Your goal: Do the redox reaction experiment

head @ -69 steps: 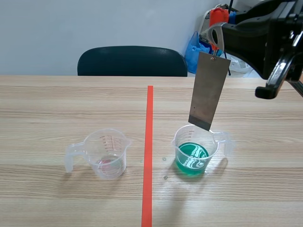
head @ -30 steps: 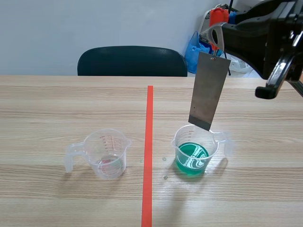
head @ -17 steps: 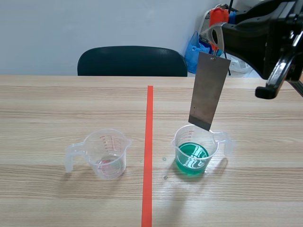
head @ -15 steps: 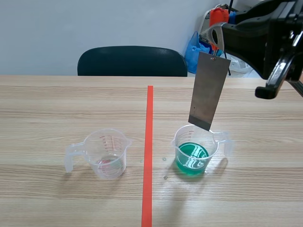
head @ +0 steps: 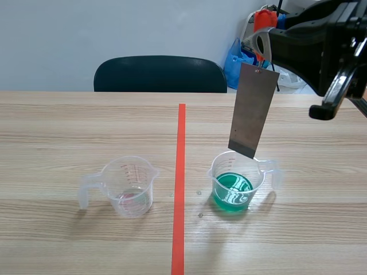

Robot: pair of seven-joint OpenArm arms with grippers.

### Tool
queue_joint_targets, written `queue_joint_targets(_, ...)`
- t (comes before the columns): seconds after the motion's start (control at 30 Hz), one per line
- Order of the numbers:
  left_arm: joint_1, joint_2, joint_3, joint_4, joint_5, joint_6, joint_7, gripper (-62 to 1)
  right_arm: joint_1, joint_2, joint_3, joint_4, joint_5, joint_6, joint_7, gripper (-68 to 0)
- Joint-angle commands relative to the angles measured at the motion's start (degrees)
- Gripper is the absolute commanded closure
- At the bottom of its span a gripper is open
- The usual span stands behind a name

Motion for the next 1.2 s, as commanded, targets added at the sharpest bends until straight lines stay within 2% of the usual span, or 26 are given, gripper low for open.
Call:
queue_joint_targets(0.0,-4.79,-0.66,4.33,0.76,-2.27,-0.11,2.14,-5.0,0.52,0.72,0.59,0.61,0.66,-0.20,0.76,-0.7)
queue_joint_targets(0.27,-28.20,-0.98,26.40,0.76,-13.20,-0.11,18.56,-2.9,0.52,0.72,0.59,0.61,0.66,-0.20,0.79,-0.7)
queue_joint_targets(0.43,-41.13,3.43,36.68,0.76,-18.10,-0.11,29.99,-2.7,0.52,0.72,0.59,0.61,0.66,-0.20,0.79,-0.7)
queue_joint_targets(0.63,-49.86,9.81,44.81,0.61,-18.32,3.21,38.25,-2.7,0.52,0.72,0.59,0.61,0.66,-0.20,0.79,-0.7)
queue_joint_targets(0.73,-52.46,12.83,47.21,-0.26,-17.81,3.21,38.69,-2.7,0.52,0.72,0.59,0.61,0.66,-0.20,0.79,-0.7)
queue_joint_targets(0.87,-55.67,17.05,49.92,-3.96,-17.59,5.68,40.50,-2.7,0.52,0.72,0.59,0.61,0.66,-0.20,0.79,-0.7)
queue_joint_targets(1.17,-59.78,24.11,52.72,-11.58,-17.57,6.14,40.37,-2.7,0.52,0.72,0.59,0.61,0.66,-0.20,0.79,-0.7)
